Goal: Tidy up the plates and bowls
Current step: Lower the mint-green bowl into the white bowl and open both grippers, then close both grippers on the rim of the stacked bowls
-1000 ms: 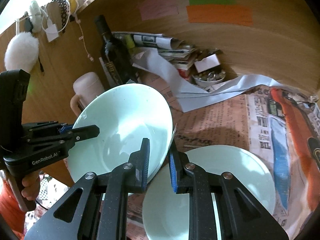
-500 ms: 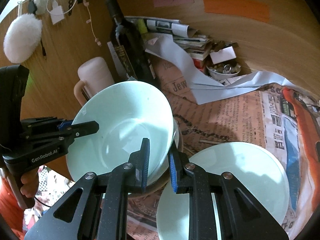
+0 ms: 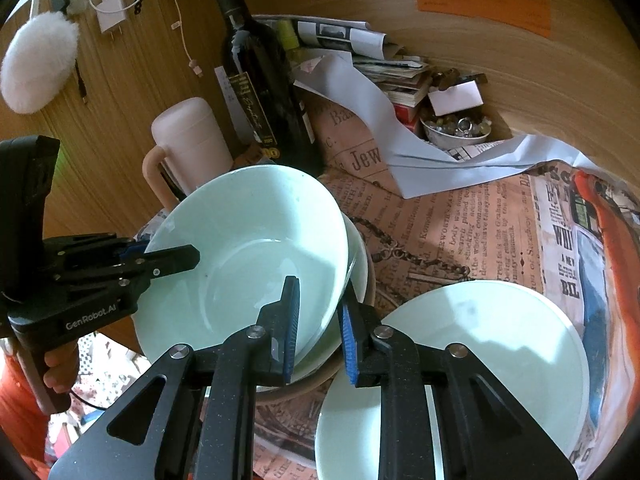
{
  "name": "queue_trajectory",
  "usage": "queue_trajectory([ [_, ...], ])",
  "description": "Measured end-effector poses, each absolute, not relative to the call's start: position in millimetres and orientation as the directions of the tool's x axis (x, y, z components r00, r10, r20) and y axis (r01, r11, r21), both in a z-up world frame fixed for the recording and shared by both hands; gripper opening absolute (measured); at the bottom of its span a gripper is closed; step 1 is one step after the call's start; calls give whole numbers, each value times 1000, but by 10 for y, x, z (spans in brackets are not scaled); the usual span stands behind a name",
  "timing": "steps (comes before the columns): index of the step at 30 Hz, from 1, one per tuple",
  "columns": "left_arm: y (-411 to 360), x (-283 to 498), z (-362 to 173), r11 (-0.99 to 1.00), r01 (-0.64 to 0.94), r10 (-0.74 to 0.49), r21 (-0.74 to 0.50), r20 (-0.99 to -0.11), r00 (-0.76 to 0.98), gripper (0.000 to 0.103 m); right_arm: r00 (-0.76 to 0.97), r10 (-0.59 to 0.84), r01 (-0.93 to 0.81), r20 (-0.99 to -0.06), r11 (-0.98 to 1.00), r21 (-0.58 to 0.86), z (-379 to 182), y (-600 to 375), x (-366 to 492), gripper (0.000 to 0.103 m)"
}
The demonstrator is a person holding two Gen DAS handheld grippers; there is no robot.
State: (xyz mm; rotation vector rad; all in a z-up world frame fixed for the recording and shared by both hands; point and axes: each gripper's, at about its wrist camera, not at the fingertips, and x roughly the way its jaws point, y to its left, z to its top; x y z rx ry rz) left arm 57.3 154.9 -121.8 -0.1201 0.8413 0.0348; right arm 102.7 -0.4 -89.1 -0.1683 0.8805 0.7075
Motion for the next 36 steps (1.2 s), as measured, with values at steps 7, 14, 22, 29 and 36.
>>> queue_trajectory([
  [7,1532,560,-1212,994,-72,-18,-88,-744,668,15,429,492,-635,-758,761,134,-889,-4,1028,19],
  [14,1604,482,-1090,991,-90,-6,-98,-707,707,21,484,509,-630,-712,767,119,-767,-61,986,36],
  [22,1602,417,-973,992,-90,6,-89,-674,738,39,498,509,-634,-702,766,106,-708,-143,974,45],
  [29,1636,335,-1005,988,-94,-8,-119,-662,750,65,477,490,-611,-730,781,125,-793,-229,1027,57],
  [36,1691,408,-1240,980,-98,-53,-171,-707,706,67,400,488,-608,-776,775,174,-954,-176,1107,60],
])
